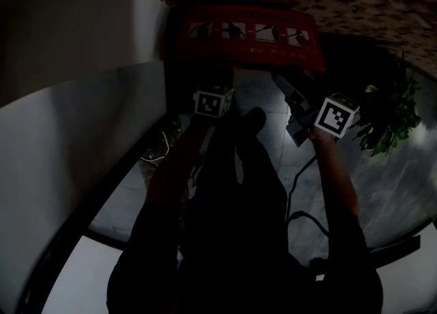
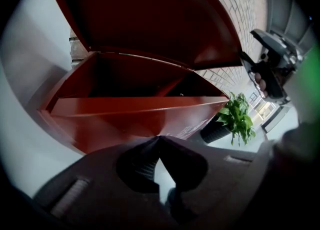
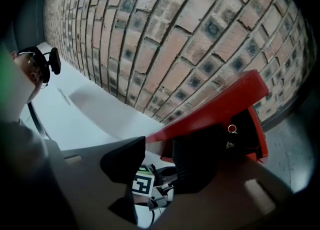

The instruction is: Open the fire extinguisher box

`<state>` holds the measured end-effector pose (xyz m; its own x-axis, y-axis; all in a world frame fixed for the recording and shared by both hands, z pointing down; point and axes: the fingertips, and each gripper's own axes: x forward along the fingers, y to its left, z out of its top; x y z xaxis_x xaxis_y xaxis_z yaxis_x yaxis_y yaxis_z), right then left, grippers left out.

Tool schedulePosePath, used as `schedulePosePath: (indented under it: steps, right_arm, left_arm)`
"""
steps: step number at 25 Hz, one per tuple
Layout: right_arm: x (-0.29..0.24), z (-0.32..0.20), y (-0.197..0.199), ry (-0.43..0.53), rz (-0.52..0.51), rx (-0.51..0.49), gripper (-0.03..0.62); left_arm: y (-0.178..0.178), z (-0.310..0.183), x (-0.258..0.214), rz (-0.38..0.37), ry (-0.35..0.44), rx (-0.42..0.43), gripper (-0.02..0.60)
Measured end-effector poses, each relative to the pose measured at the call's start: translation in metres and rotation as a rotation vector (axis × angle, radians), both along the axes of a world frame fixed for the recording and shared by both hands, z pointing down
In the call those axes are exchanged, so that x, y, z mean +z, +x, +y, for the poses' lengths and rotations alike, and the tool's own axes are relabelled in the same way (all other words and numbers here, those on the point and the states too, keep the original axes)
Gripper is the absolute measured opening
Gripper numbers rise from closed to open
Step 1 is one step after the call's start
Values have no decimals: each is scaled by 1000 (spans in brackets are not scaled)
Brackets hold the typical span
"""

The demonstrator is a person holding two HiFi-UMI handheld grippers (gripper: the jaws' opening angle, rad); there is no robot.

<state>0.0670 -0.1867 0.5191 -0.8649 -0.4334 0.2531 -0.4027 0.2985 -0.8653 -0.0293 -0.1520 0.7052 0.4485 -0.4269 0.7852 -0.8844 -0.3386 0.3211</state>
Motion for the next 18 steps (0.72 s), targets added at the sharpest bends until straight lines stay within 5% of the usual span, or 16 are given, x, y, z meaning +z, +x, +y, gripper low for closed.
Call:
schedulePosePath:
  steps: [18]
  right_arm:
    - [-23, -32, -3, 117, 42, 29, 146]
  left_arm:
    - [0, 2, 0, 29, 3, 50, 0]
